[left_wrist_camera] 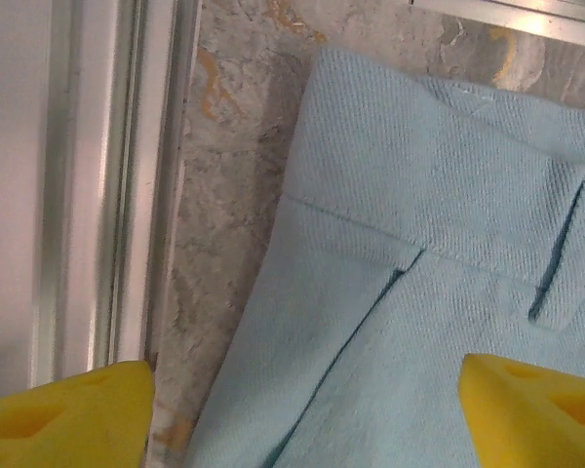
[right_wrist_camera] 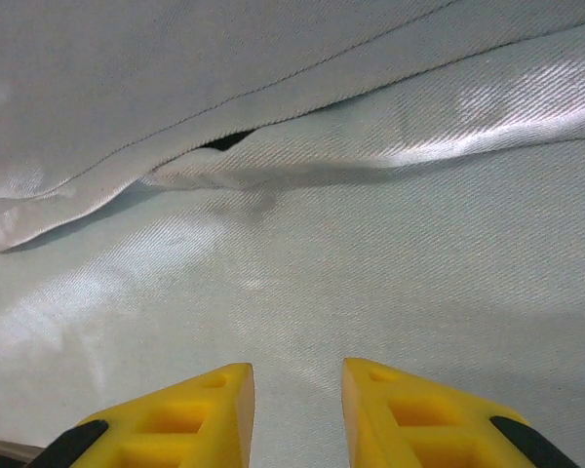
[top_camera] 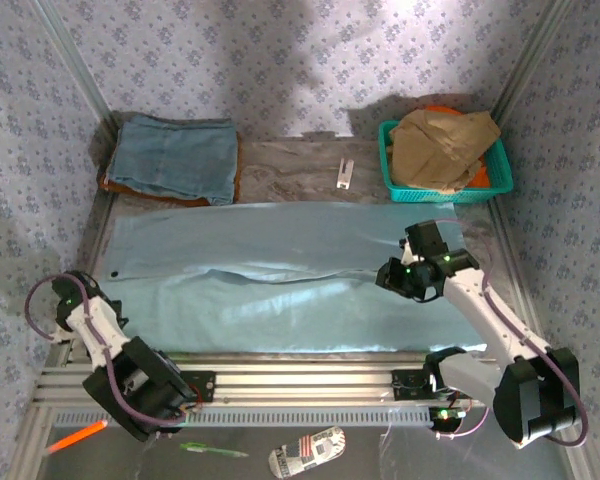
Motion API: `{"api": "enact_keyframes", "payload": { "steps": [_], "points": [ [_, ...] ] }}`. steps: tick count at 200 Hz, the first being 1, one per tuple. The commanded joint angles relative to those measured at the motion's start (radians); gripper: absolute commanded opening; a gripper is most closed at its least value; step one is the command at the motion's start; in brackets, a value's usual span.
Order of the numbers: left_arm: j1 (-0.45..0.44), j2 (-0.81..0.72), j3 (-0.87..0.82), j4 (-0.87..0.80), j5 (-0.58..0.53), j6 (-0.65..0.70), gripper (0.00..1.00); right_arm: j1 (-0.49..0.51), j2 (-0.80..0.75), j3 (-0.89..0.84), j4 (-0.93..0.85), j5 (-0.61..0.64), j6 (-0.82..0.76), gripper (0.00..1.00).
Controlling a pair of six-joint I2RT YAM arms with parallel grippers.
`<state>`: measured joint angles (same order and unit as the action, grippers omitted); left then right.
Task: Fold and stack the trousers
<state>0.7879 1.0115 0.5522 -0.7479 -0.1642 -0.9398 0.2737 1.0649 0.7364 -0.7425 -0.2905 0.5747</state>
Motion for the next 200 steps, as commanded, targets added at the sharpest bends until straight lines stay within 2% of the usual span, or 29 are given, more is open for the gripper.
{"api": "enact_keyframes", "payload": {
  "steps": [1, 13, 49, 63, 106, 116, 142, 168, 189, 200],
  "points": [
    [0.010, 0.023, -0.030, 0.078, 0.027, -0.014, 0.76, 0.003, -0.043, -0.020, -0.044, -0.021, -0.005, 0.31],
    [0.010, 0.036, -0.061, 0.119, 0.034, -0.029, 0.72, -0.001, -0.055, -0.022, -0.051, -0.020, -0.003, 0.31],
    [0.010, 0.078, -0.083, 0.118, 0.014, -0.036, 0.70, -0.011, -0.074, -0.018, -0.069, -0.016, -0.002, 0.32],
    [0.011, 0.080, -0.086, 0.118, 0.007, -0.037, 0.65, -0.015, -0.074, -0.018, -0.070, -0.015, 0.000, 0.32],
    [0.010, 0.067, -0.127, 0.169, 0.026, -0.048, 0.23, -0.021, -0.088, -0.009, -0.097, -0.007, 0.005, 0.31],
    [0.010, 0.060, -0.127, 0.169, 0.038, -0.044, 0.18, -0.023, -0.098, -0.004, -0.110, -0.004, 0.008, 0.31],
    [0.011, 0.016, -0.115, 0.145, 0.075, -0.027, 0.12, -0.032, -0.132, 0.023, -0.201, 0.027, 0.046, 0.31],
    [0.010, -0.069, -0.103, 0.110, 0.114, -0.006, 0.03, -0.065, -0.244, 0.046, -0.360, 0.080, 0.183, 0.43],
    [0.010, -0.153, -0.113, 0.108, 0.159, 0.007, 0.00, -0.116, -0.362, 0.068, -0.459, 0.144, 0.230, 0.53],
    [0.009, -0.193, -0.122, 0.120, 0.184, 0.013, 0.00, -0.137, -0.399, 0.068, -0.488, 0.175, 0.238, 0.53]
  ]
}}
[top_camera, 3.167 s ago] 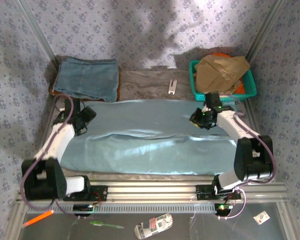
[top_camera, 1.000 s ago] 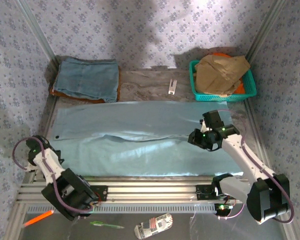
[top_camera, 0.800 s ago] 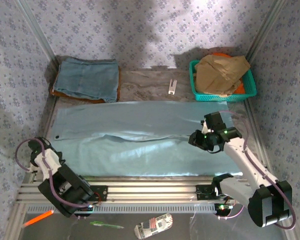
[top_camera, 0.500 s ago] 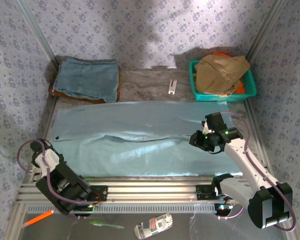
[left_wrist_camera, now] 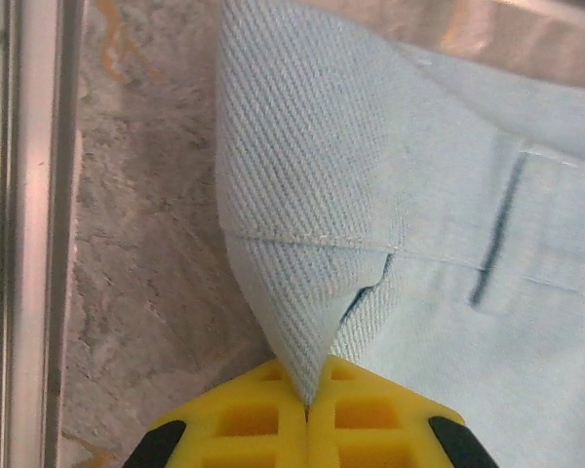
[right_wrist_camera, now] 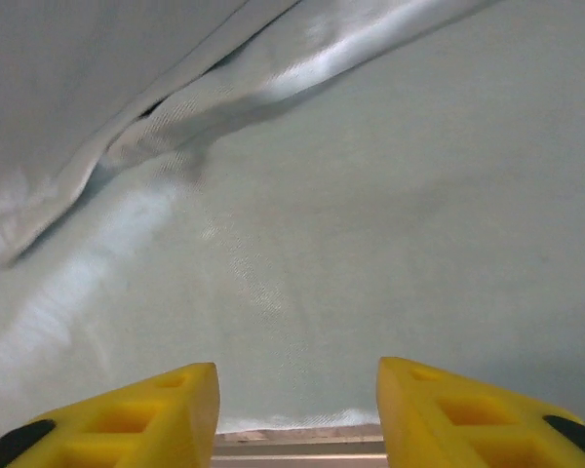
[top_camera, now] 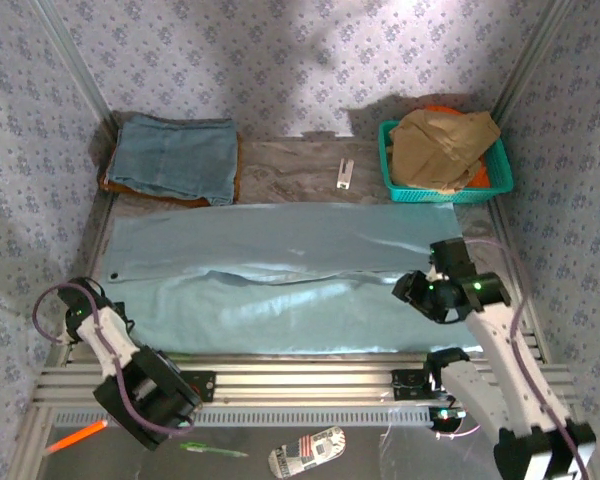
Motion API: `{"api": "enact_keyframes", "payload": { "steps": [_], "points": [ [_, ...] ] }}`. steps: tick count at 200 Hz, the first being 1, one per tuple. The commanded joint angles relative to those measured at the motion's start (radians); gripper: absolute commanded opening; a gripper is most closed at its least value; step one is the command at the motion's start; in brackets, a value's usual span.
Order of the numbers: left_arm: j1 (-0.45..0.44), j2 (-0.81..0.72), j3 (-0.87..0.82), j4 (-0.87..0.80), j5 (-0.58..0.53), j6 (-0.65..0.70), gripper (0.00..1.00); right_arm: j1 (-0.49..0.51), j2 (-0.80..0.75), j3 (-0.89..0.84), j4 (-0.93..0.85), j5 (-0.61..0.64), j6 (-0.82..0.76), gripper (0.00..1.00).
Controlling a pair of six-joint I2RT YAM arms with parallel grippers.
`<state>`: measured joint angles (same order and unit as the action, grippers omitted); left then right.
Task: Fold and stack the trousers
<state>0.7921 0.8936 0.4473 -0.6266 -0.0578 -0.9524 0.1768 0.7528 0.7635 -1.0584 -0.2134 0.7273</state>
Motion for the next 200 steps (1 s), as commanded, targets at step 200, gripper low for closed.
{"api": "enact_keyframes", "payload": {
  "steps": [200],
  "points": [
    [0.000, -0.196, 0.016, -0.019, 0.192, 0.062, 0.00, 0.017, -0.005, -0.304, 0.023, -0.078, 0.452, 0.57]
  ]
}}
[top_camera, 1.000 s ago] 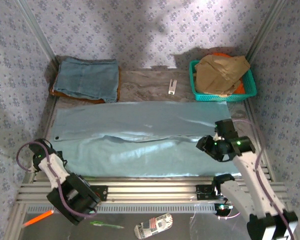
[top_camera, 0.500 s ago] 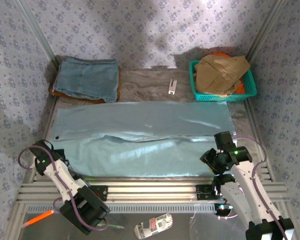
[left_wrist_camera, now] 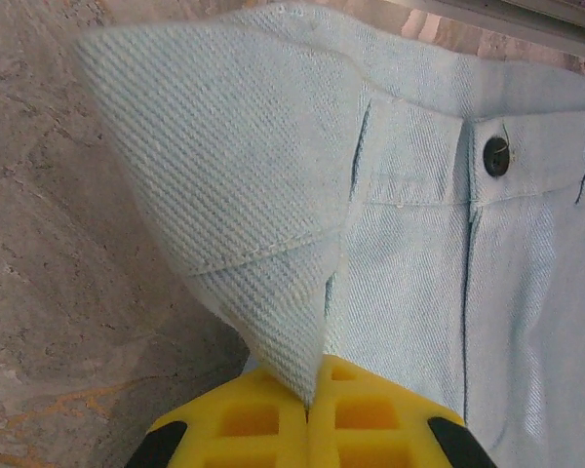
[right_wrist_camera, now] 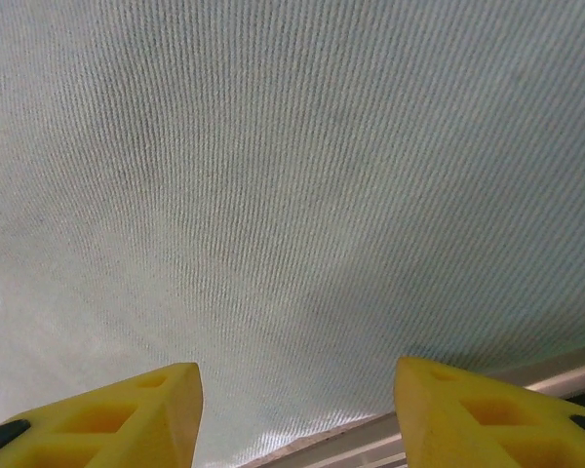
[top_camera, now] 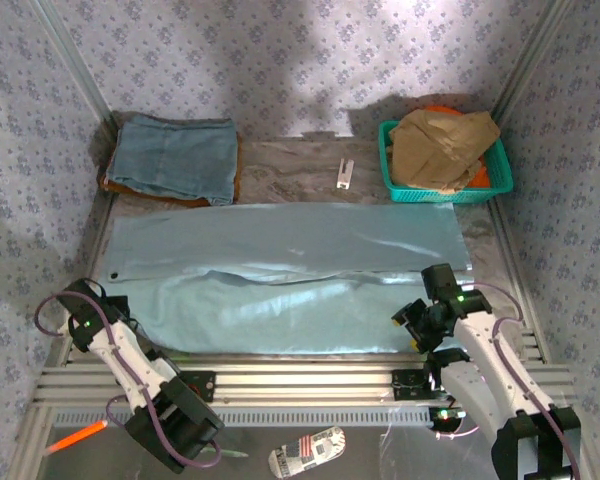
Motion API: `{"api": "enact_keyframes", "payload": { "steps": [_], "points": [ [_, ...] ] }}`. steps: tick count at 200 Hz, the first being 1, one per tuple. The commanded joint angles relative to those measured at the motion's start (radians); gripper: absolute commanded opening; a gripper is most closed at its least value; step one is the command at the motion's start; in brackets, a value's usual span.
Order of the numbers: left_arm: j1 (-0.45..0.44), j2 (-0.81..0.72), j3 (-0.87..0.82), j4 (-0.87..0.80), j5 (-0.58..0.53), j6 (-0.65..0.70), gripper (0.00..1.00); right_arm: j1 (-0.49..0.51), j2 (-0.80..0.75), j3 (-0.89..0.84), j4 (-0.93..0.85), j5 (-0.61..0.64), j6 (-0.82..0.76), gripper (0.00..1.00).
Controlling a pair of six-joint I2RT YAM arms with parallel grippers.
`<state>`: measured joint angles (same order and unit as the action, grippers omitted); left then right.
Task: Fold and stack the trousers
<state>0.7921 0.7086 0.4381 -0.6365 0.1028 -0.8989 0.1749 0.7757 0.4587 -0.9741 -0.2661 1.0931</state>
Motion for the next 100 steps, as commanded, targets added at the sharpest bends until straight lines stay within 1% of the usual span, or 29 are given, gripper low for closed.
{"api": "enact_keyframes", "payload": {
  "steps": [1, 27, 42, 56, 73, 100],
  "points": [
    [-0.001, -0.011, 0.025, -0.008, 0.031, 0.008, 0.00, 0.020, -0.029, 0.001, -0.061, -0.025, 0.087, 0.57],
    [-0.011, -0.002, 0.020, 0.019, 0.031, 0.009, 0.00, 0.034, -0.012, 0.043, -0.061, -0.028, 0.070, 0.58],
    [-0.015, 0.014, 0.025, 0.031, 0.027, 0.018, 0.00, 0.042, 0.052, 0.101, -0.062, -0.008, 0.015, 0.57],
    [-0.017, 0.030, 0.027, 0.036, 0.030, 0.020, 0.00, 0.083, 0.120, 0.130, -0.065, -0.010, 0.014, 0.56],
    [-0.022, 0.035, 0.024, 0.048, 0.032, 0.015, 0.00, 0.166, 0.161, 0.121, -0.049, -0.007, 0.077, 0.56],
    [-0.046, 0.030, 0.001, 0.070, 0.032, -0.003, 0.00, 0.299, 0.141, 0.072, -0.019, 0.024, 0.246, 0.56]
  ]
}}
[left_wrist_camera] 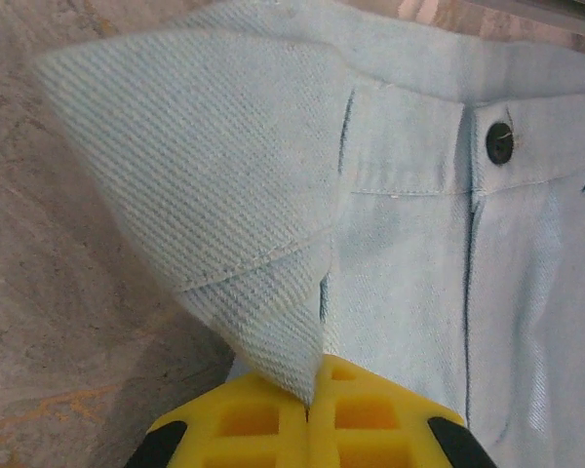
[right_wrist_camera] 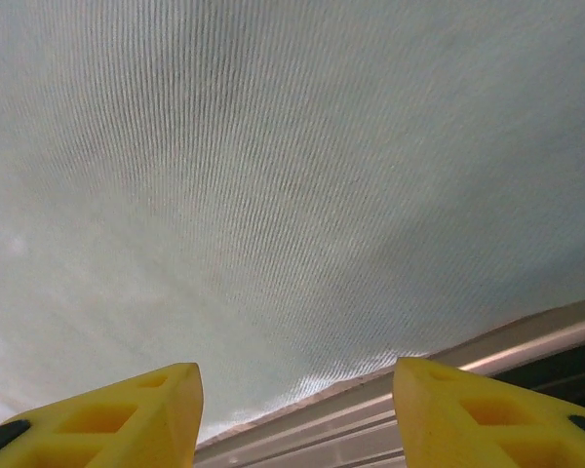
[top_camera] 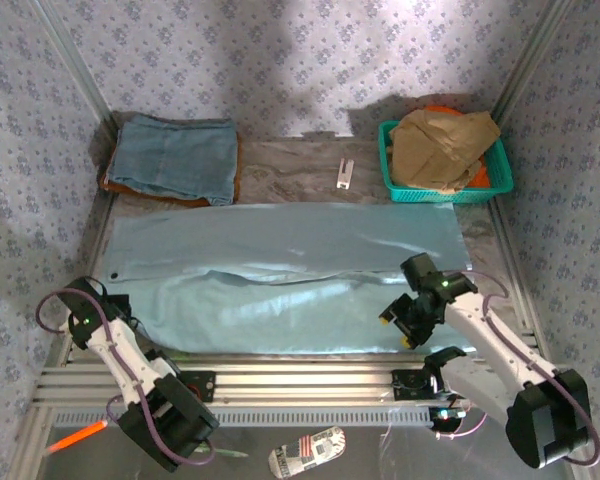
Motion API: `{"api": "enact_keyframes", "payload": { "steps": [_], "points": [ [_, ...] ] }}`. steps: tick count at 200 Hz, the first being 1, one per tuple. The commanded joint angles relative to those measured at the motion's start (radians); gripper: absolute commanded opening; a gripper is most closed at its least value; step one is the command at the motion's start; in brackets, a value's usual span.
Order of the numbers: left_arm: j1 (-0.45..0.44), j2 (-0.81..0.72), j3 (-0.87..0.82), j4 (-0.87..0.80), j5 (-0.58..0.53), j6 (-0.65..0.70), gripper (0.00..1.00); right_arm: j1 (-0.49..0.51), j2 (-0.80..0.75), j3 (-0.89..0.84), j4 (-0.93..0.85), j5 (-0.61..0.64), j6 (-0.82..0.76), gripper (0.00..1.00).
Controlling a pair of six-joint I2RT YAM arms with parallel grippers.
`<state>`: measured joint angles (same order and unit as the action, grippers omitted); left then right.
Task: Fold and stack the trousers
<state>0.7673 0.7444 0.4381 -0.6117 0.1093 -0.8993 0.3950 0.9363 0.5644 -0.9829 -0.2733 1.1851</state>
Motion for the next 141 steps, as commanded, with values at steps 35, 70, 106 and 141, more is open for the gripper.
{"api": "enact_keyframes", "payload": {
  "steps": [35, 70, 106, 141],
  "points": [
    [-0.050, 0.002, -0.018, 0.065, 0.022, -0.016, 0.00, 0.170, -0.043, -0.062, -0.037, 0.064, 0.306, 0.58],
    [-0.053, 0.000, -0.019, 0.067, 0.021, -0.013, 0.00, 0.222, -0.011, -0.094, 0.021, 0.080, 0.384, 0.59],
    [-0.054, -0.002, -0.003, 0.056, 0.023, -0.009, 0.00, 0.223, 0.088, -0.100, 0.107, 0.090, 0.378, 0.57],
    [-0.054, -0.016, 0.018, 0.037, 0.023, -0.007, 0.00, 0.223, 0.103, -0.121, 0.139, 0.106, 0.369, 0.42]
  ]
}}
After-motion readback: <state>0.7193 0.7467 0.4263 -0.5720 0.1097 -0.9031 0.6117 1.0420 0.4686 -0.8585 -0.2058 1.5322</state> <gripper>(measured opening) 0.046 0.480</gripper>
